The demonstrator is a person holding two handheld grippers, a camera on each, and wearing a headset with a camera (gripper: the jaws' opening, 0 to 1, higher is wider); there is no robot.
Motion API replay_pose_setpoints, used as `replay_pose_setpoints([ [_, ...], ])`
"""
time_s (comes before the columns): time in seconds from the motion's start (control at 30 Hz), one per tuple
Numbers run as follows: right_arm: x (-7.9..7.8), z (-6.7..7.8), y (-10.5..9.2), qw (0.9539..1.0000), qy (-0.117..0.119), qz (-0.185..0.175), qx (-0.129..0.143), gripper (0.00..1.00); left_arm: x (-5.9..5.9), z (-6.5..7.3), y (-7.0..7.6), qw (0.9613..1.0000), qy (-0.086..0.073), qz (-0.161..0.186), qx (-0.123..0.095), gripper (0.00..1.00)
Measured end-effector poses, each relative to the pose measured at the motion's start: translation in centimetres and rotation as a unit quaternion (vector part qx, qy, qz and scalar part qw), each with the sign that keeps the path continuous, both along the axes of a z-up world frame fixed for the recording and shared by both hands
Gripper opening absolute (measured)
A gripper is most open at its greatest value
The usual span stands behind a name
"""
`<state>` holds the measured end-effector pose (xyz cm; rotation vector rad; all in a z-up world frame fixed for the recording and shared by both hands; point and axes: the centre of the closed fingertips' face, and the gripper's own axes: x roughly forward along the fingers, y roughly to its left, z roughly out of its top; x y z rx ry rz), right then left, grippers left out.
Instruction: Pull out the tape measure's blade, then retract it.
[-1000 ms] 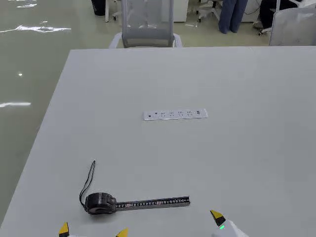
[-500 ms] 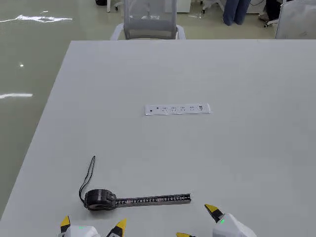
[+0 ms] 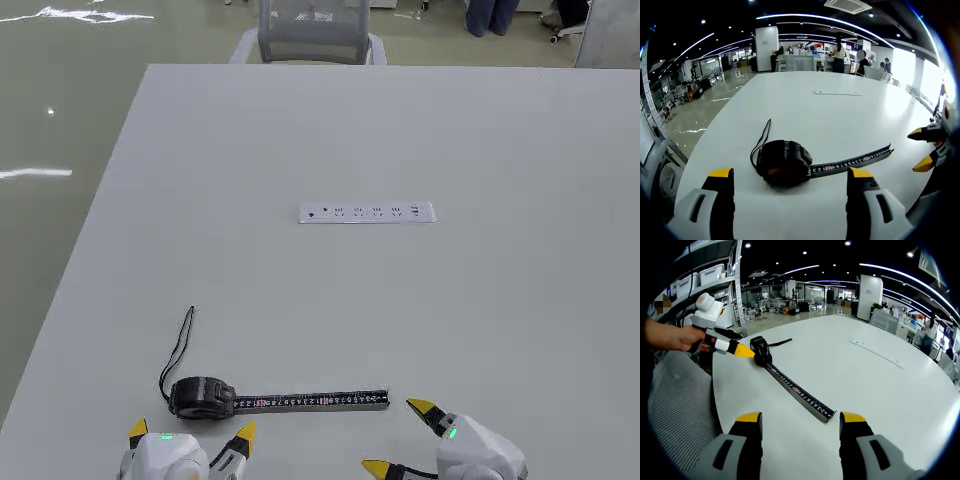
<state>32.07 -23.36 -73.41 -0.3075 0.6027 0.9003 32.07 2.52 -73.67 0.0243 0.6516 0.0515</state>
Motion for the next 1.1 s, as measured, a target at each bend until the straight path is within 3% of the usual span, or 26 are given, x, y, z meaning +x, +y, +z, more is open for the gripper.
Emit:
replay_pose_setpoints([
  [0.17,0.7,-0.6,0.0,0.9997,0.001,0.025,-0.002,0.59,0.7,-0.3,0.2,1.0,0.002,0.005,-0.001,0.91],
  [0.37,1.9,-1.3,-0.2,0.9983,0.021,0.054,-0.002,0.55,1.3,-0.7,0.5,0.9999,0.007,0.007,0.003,0.91],
  [0.6,3.1,-2.1,-0.4,0.9926,0.015,0.12,-0.012,0.5,1.7,-1.5,1.0,0.9998,0.012,0.016,-0.004,0.89],
  [0.73,3.8,-2.7,-0.6,0.988,0.014,0.152,-0.022,0.47,1.8,-1.7,1.2,0.9996,0.017,0.022,-0.008,0.87],
  [1.1,5.0,-4.7,-0.5,0.9668,0.011,0.25,-0.052,0.35,2.8,-2.1,1.2,0.9995,0.029,0.01,-0.004,0.82],
])
